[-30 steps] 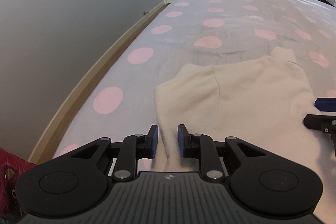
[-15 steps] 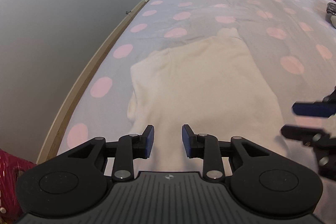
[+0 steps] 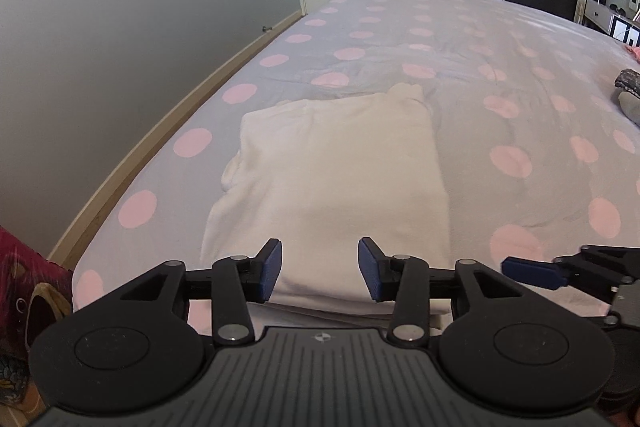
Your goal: Fold clothes
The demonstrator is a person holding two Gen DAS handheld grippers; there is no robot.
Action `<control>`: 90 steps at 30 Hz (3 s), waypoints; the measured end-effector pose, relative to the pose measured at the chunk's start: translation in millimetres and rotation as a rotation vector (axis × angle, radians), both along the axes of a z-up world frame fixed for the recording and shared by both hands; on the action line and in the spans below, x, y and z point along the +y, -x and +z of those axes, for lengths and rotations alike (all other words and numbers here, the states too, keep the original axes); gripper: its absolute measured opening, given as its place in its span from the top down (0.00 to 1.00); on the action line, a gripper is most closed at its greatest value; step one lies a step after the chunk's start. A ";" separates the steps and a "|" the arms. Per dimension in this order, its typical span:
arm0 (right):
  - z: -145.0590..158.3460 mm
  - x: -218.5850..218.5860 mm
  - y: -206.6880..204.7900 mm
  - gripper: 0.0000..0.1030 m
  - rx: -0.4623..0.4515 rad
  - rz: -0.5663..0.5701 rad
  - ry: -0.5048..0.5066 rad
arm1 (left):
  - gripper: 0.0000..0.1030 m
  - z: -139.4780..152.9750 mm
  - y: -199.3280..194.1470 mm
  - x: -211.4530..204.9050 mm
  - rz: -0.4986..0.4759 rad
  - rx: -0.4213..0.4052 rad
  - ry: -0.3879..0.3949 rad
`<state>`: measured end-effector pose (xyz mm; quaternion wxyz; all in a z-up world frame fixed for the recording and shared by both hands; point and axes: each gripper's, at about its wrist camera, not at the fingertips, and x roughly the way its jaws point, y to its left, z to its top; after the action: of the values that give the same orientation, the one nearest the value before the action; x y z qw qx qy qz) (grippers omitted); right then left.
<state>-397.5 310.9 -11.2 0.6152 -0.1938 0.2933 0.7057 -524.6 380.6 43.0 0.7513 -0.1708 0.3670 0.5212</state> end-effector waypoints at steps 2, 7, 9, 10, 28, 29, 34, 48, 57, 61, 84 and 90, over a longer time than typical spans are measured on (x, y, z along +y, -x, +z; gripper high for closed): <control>7.9 -14.1 -11.0 0.47 0.015 -0.017 -0.023 | 0.61 1.2 -6.8 -9.6 0.010 0.001 -0.019; 26.0 -37.8 -34.7 0.42 0.032 -0.066 -0.050 | 0.59 5.4 -21.6 -34.0 0.043 -0.033 -0.022; 33.3 -42.6 -39.5 0.39 0.034 -0.081 -0.053 | 0.54 6.7 -28.6 -44.8 0.054 -0.033 -0.030; 37.0 -45.1 -41.9 0.36 0.035 -0.088 -0.055 | 0.54 6.9 -32.4 -51.1 0.063 -0.023 -0.042; 61.6 -64.9 -68.3 0.19 -0.011 -0.146 -0.061 | 0.44 20.9 -55.2 -102.8 0.164 -0.041 -0.097; 61.5 -65.3 -68.3 0.19 -0.013 -0.147 -0.066 | 0.43 21.8 -56.0 -104.3 0.170 -0.044 -0.101; 60.1 -64.7 -68.2 0.19 -0.022 -0.151 -0.070 | 0.43 23.0 -58.3 -107.0 0.188 -0.040 -0.109; 59.3 -63.1 -65.7 0.19 -0.044 -0.160 -0.073 | 0.43 19.7 -60.2 -105.5 0.211 -0.006 -0.115; 59.3 -61.9 -63.4 0.19 -0.057 -0.164 -0.065 | 0.44 19.9 -59.4 -106.3 0.218 -0.001 -0.106; 59.3 -60.8 -63.5 0.19 -0.061 -0.164 -0.063 | 0.44 19.4 -58.9 -106.1 0.220 0.001 -0.103; 58.4 -61.4 -61.5 0.19 -0.065 -0.166 -0.058 | 0.50 17.5 -58.0 -106.1 0.226 -0.002 -0.088; 57.6 -61.2 -61.6 0.19 -0.065 -0.168 -0.059 | 0.50 17.9 -57.5 -105.4 0.226 -0.002 -0.088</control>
<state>-335.9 249.7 46.4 0.6870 -0.1730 0.2673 0.6532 -467.1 275.3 60.9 0.6950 -0.1783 0.3216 0.6179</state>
